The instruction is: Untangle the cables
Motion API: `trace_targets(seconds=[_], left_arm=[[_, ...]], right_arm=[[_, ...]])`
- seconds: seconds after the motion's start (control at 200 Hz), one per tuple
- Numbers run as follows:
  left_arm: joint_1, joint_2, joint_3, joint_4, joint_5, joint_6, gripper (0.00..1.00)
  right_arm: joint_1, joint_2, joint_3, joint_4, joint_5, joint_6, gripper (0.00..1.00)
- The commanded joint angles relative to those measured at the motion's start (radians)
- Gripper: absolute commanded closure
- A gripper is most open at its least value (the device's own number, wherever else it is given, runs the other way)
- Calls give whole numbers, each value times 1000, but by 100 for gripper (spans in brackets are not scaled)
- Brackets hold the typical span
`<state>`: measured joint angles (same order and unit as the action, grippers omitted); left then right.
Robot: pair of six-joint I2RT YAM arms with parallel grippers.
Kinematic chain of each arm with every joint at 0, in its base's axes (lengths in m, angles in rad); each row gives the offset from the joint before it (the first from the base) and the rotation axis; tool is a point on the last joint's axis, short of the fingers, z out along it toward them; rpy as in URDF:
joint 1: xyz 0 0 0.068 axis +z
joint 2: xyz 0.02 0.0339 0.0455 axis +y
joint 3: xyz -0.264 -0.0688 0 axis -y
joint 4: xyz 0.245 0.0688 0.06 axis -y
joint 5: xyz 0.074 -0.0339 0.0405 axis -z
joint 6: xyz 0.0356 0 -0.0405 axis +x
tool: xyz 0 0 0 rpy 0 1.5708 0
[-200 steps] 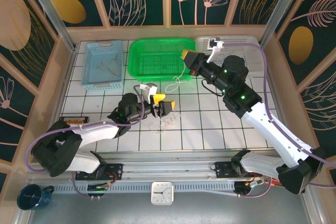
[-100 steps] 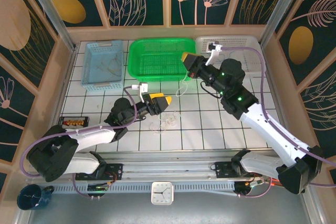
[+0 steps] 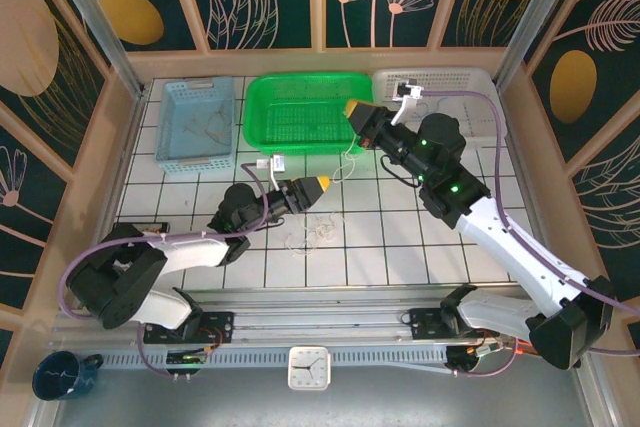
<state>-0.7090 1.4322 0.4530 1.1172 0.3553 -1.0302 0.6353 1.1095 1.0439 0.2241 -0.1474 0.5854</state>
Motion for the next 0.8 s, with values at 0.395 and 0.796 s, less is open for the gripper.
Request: trace_targets(seconds=[0.395,0.796], left_arm=[[-4,86,65,131,27,-38,26],[-4,122,81,164,40,-53,37]], right_arm=[[-3,5,-19,82,-17,40,100],[19,7,-12,87,-16,48,100]])
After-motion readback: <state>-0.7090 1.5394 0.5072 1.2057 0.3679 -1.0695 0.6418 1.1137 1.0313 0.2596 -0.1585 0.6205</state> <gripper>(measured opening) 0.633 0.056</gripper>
